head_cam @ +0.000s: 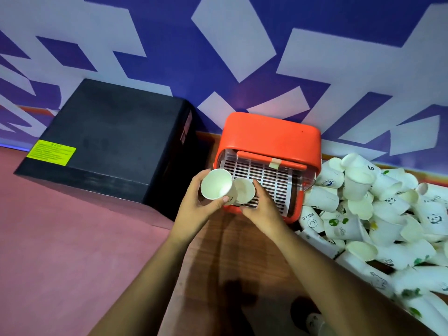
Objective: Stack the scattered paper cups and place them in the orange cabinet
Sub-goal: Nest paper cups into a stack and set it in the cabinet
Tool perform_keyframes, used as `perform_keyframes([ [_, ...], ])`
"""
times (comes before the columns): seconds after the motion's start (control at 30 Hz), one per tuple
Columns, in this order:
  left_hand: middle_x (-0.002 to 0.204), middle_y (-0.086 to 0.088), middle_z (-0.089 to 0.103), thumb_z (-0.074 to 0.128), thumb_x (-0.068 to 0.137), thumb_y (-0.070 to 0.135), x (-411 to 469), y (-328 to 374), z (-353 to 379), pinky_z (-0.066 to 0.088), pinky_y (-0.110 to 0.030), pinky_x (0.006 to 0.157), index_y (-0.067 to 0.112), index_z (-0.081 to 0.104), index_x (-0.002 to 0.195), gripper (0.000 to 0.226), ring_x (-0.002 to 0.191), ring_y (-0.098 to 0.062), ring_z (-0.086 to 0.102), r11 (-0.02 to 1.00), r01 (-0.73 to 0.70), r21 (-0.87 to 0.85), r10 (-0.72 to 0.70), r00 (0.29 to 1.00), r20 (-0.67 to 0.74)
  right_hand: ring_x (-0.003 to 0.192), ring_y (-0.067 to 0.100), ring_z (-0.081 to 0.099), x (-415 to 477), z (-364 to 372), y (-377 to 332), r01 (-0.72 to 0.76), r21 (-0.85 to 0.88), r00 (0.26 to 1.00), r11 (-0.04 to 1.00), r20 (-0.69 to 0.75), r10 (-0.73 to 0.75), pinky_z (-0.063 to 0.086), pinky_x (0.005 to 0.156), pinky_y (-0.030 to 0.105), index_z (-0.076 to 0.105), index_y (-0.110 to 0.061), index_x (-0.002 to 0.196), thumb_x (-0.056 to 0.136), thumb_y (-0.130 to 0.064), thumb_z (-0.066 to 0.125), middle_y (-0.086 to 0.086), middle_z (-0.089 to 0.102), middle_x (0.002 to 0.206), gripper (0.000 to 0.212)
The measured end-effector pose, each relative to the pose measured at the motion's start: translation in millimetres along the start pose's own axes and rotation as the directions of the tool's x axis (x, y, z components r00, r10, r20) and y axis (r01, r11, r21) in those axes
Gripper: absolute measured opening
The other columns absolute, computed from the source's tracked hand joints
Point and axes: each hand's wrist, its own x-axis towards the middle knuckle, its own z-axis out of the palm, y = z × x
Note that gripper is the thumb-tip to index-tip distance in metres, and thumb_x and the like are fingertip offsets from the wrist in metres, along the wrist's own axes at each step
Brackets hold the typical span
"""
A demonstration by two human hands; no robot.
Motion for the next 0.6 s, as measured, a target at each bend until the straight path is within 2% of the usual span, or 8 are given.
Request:
perform_keyframes([
  [0.1, 0.138, 0.012, 0.057, 0.086, 0.080, 0.020, 10.6, -5.8, 12.9, 0.046, -0.028, 0.106, 0.028, 0.051, 0.139, 0.069, 0.131, -0.012, 0.054, 0.999, -0.011, 0.045, 0.009, 0.999, 0.052, 0.132, 0.006, 0.046, -4.9, -12.2, -5.6, 0.021, 0.138, 1.000, 0.990, -0.023, -0.018, 0.039, 0.111, 0.032, 0.043, -0.023, 0.145, 0.091, -0.019, 0.065, -0.009, 0.051, 0.142, 0.058],
  [0.17, 0.138, 0.018, 0.056, 0.086, 0.079, 0.024, 16.1, -9.0, 21.2, 0.044, -0.030, 0.109, 0.029, 0.050, 0.139, 0.070, 0.131, -0.007, 0.052, 0.997, -0.002, 0.083, -0.005, 0.997, 0.077, 0.129, 0.005, 0.050, -6.7, -19.0, -9.0, 0.018, 0.236, 1.000, 0.972, -0.021, -0.014, 0.041, 0.111, 0.036, 0.047, -0.021, 0.143, 0.096, -0.017, 0.059, -0.008, 0.054, 0.140, 0.049],
  [0.23, 0.134, 0.026, 0.055, 0.086, 0.080, 0.024, 20.9, -11.1, 28.7, 0.043, -0.021, 0.106, 0.027, 0.049, 0.139, 0.070, 0.127, 0.003, 0.051, 0.988, -0.018, 0.151, 0.004, 0.996, 0.093, 0.128, 0.007, 0.052, -5.2, -24.3, -13.7, -0.007, 0.290, 0.999, 0.957, -0.043, 0.020, 0.041, 0.111, 0.036, 0.050, -0.020, 0.141, 0.098, -0.017, 0.055, -0.006, 0.056, 0.138, 0.043],
  [0.33, 0.125, 0.030, 0.054, 0.085, 0.080, 0.020, 30.9, -16.3, 33.1, 0.039, -0.007, 0.095, 0.029, 0.049, 0.130, 0.062, 0.115, 0.016, 0.050, 0.967, -0.062, 0.247, 0.036, 0.993, 0.110, 0.130, 0.010, 0.050, -1.7, -26.4, -16.2, -0.065, 0.334, 0.996, 0.940, -0.043, 0.084, 0.038, 0.113, 0.035, 0.054, -0.019, 0.140, 0.101, -0.024, 0.051, -0.003, 0.055, 0.141, 0.039],
  [0.43, 0.126, 0.018, 0.058, 0.085, 0.079, 0.023, 39.5, -26.8, 34.7, 0.043, -0.015, 0.097, 0.025, 0.053, 0.131, 0.061, 0.113, 0.008, 0.053, 0.945, -0.063, 0.320, 0.014, 0.988, 0.155, 0.129, 0.011, 0.051, 3.5, -17.7, -9.9, -0.145, 0.371, 0.988, 0.917, 0.006, 0.154, 0.038, 0.114, 0.042, 0.053, -0.023, 0.139, 0.099, -0.038, 0.051, -0.003, 0.054, 0.142, 0.043],
  [0.53, 0.143, 0.001, 0.048, 0.086, 0.079, 0.027, 43.0, -44.5, 34.9, 0.039, -0.030, 0.113, 0.016, 0.046, 0.147, 0.080, 0.132, -0.008, 0.045, 0.917, -0.026, 0.397, -0.066, 0.974, 0.218, 0.131, 0.013, 0.050, 10.2, -3.7, -1.3, -0.209, 0.381, 0.976, 0.901, 0.032, 0.213, 0.038, 0.114, 0.045, 0.052, -0.026, 0.140, 0.081, -0.061, 0.054, -0.003, 0.051, 0.145, 0.068],
  [0.6, 0.150, 0.007, 0.039, 0.084, 0.079, 0.037, 42.8, -51.2, 30.6, 0.037, -0.040, 0.118, 0.024, 0.034, 0.155, 0.092, 0.141, -0.014, 0.041, 0.923, 0.047, 0.381, -0.161, 0.949, 0.272, 0.129, 0.017, 0.052, 15.4, 3.9, 3.3, -0.206, 0.335, 0.977, 0.919, 0.014, 0.214, 0.041, 0.111, 0.045, 0.052, -0.025, 0.140, 0.086, -0.054, 0.052, 0.000, 0.054, 0.143, 0.061],
])
